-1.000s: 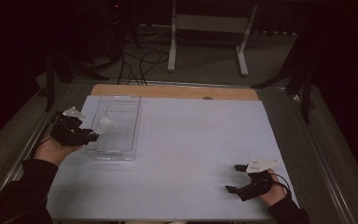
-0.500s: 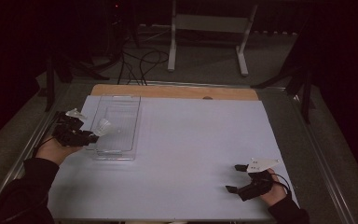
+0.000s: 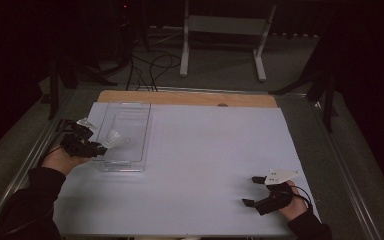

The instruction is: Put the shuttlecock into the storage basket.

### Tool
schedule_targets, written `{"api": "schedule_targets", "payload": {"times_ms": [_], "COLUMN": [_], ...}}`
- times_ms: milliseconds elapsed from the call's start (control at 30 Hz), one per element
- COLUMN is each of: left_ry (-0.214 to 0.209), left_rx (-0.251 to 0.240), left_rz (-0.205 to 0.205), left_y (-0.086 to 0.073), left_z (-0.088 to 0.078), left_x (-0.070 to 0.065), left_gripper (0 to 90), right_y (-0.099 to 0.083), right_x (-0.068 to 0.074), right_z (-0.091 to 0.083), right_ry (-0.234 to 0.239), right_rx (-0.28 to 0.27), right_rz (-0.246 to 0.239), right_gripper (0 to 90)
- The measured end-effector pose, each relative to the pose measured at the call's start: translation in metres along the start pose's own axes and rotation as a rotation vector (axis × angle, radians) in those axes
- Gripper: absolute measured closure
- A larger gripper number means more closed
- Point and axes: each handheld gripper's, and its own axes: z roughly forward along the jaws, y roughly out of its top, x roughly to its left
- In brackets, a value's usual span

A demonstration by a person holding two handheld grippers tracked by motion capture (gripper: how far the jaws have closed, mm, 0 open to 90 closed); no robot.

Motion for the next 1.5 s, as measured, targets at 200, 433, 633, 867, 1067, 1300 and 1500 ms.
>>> {"api": "schedule_targets", "payload": {"times_ms": [200, 433, 633, 867, 1067, 1300, 1500], "left_ry": [-0.003, -0.003, 0.014, 0.011, -0.006, 0.008, 0.018], "left_rx": [0.010, 0.009, 0.003, -0.009, -0.034, -0.039, -0.039], "left_rz": [-0.016, -0.020, -0.021, -0.019, -0.023, -0.003, 0.031], "left_y": [0.001, 0.002, 0.005, 0.007, 0.011, 0.015, 0.019], "left_z": [0.001, -0.003, -0.010, -0.012, -0.015, -0.016, -0.013], "left_x": [0.002, -0.001, -0.005, -0.009, -0.014, -0.020, -0.027], "left_gripper": [64.4, 46.7, 33.3, 27.7, 8.7, 0.0, 0.0], "right_y": [0.000, 0.000, 0.000, 0.001, 0.000, 0.000, 0.000], "right_x": [0.000, 0.000, 0.000, 0.000, 0.000, 0.000, 0.000], "right_z": [-0.001, 0.000, -0.001, -0.001, 0.000, 0.000, 0.000], "right_ry": [-0.001, 0.003, 0.003, 0.003, 0.003, 0.002, 0.000], "right_rx": [-0.001, -0.003, -0.001, -0.001, -0.003, -0.001, -0.001], "right_rz": [0.000, 0.002, 0.000, -0.002, 0.000, 0.000, -0.002], "right_gripper": [9.3, 9.3, 9.3, 9.3, 9.3, 9.3, 9.3]}}
